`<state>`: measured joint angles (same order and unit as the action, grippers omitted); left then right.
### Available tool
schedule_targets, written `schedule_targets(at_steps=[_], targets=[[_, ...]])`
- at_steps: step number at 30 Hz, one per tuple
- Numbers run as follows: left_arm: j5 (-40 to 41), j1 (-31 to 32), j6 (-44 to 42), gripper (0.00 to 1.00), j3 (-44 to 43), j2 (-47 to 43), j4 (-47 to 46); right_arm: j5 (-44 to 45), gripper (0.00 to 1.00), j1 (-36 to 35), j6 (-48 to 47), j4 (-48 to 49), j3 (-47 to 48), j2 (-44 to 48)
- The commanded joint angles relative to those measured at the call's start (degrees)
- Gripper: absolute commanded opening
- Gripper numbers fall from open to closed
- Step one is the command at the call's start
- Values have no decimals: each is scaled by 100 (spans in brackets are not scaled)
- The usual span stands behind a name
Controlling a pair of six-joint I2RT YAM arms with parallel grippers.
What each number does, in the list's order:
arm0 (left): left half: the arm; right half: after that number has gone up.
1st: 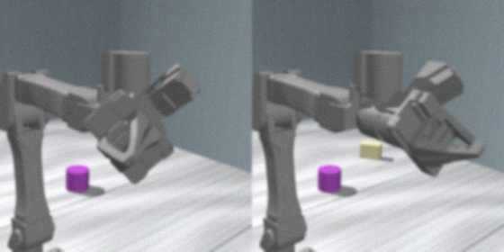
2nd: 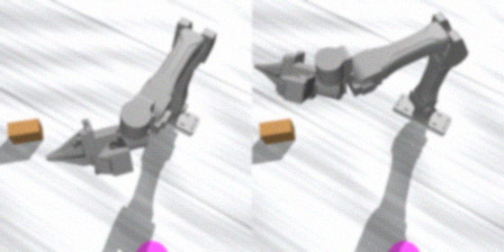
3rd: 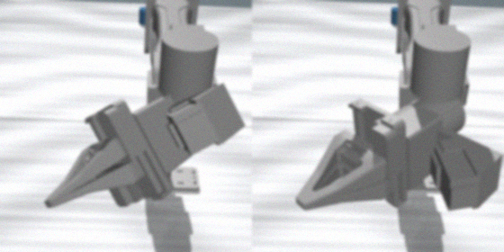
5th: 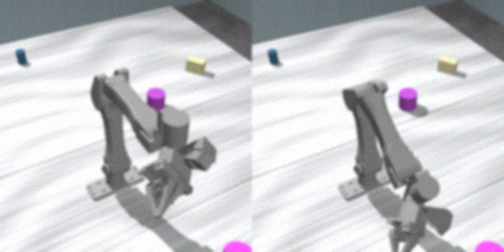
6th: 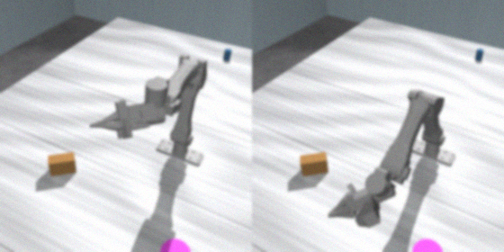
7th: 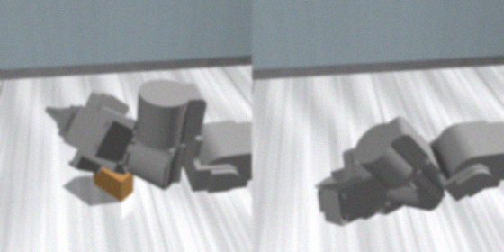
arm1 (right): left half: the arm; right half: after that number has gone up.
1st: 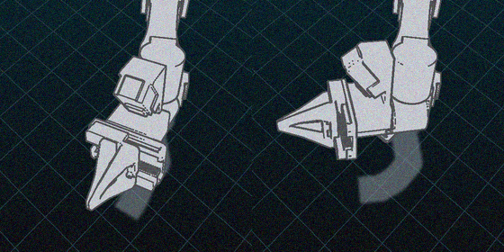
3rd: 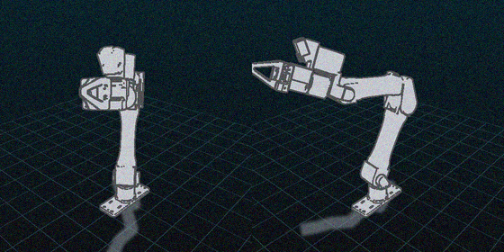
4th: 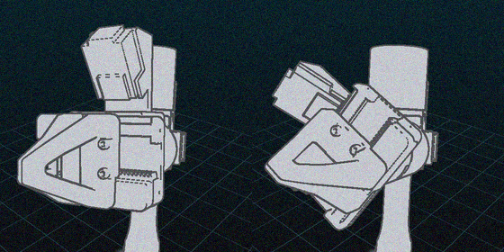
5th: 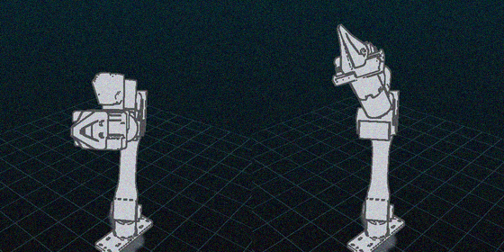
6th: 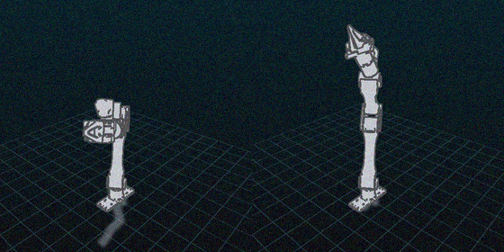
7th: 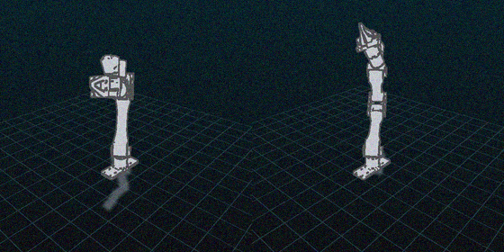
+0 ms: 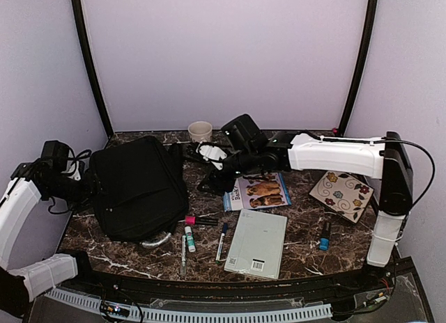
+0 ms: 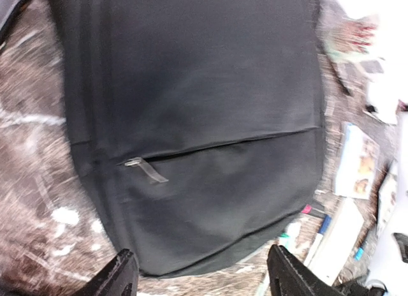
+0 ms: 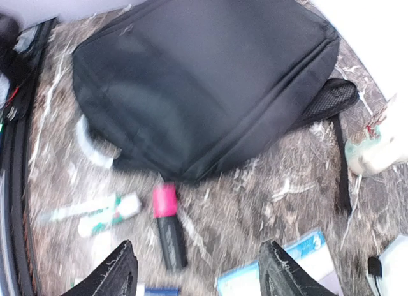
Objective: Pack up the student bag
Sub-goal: Move the book to the center of the board.
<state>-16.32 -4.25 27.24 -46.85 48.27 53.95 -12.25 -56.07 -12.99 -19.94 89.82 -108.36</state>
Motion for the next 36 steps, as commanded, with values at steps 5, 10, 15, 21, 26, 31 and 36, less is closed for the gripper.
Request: schedule_targets(at_steps=[5, 10, 15, 21, 26, 31, 36], targets=[[-1427, 538, 75, 73, -578, 46, -1182, -1113, 65, 1040, -828, -562, -1459, 1510], [-2054, 1364, 754, 65, -872, 468, -2173, -1920, 64, 2059, -1015, -1211, -1851, 2098], [-1194, 2776, 866, 65, -1371, 1232, -2556, -2140, 63, 2837, -709, -1196, -2336, 2763], [-700, 4380, 977, 66, -1507, 2241, -3204, -2250, 63, 3536, -550, -1667, -2615, 3133], [-501, 5333, 893, 68, -1621, 3280, -3834, -2086, 62, 3718, -893, -1577, -3178, 3333], [-592, 5858, 1005, 71, -1959, 4405, -4142, -2289, 59, 3696, -1516, -1867, -3509, 3348], [-647, 6049, 1247, 71, -2032, 5226, -4429, -2547, 42, 3594, -1584, -1779, -3889, 3265]])
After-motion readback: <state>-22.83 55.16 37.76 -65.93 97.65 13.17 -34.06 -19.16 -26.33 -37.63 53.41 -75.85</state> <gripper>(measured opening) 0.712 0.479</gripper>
